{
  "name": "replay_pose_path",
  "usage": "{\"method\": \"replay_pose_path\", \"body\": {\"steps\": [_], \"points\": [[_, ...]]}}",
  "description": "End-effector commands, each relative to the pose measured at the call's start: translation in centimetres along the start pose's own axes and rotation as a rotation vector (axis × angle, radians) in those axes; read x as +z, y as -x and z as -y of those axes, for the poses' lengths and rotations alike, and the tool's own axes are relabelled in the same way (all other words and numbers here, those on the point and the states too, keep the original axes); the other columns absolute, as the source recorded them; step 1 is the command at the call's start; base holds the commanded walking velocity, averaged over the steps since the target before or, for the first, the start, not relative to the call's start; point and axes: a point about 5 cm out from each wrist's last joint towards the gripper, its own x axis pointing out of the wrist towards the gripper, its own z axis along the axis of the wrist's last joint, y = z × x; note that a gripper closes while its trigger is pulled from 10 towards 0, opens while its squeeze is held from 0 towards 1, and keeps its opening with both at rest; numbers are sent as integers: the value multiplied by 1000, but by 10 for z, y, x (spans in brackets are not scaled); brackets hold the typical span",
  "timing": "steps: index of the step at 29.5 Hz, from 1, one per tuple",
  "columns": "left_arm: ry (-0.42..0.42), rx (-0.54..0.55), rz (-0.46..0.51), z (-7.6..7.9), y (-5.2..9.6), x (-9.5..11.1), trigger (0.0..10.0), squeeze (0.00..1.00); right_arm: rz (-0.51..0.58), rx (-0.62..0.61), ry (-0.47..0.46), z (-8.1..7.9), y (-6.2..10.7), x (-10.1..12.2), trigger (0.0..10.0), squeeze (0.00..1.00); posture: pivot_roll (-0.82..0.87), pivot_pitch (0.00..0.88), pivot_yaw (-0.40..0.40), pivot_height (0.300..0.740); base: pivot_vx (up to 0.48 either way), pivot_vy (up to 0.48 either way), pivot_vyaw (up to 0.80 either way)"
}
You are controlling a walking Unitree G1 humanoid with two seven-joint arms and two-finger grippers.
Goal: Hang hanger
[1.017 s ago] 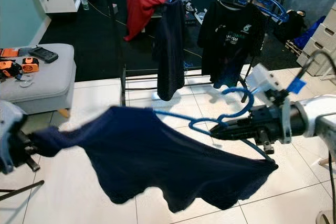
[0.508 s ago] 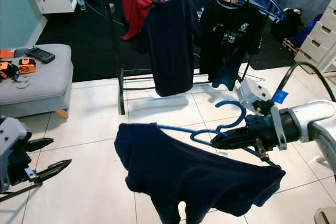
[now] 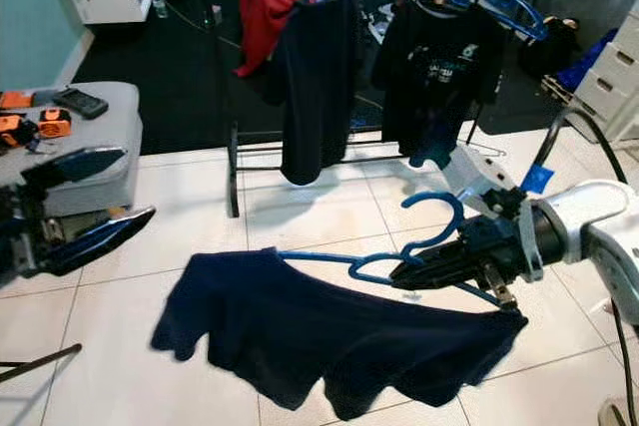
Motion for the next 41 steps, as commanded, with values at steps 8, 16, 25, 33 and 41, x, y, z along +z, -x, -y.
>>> {"method": "replay_pose_path", "body": {"steps": [8,16,25,33,41], "points": [[57,-295,-226,35,-7,3,10000,0,-2,37,63,7,-7,8,10000,0,-106,117,-51,740,0,0,0],[19,-333,-418,43,-17,-10,10000,0,-1,67,99,12,-15,14,10000,0,-103,113,-53,740,0,0,0],[8,-277,-431,41,-33,-19,10000,0,13,99,118,13,-26,16,10000,0,-103,109,-51,740,0,0,0],[14,-318,-481,47,-34,-24,0,0,9,117,118,13,-30,15,10000,0,-101,111,-51,740,0,0,0],[13,-356,-505,52,-38,-28,0,0,10,125,117,13,-32,15,10000,0,-101,117,-52,740,0,0,0]]}}
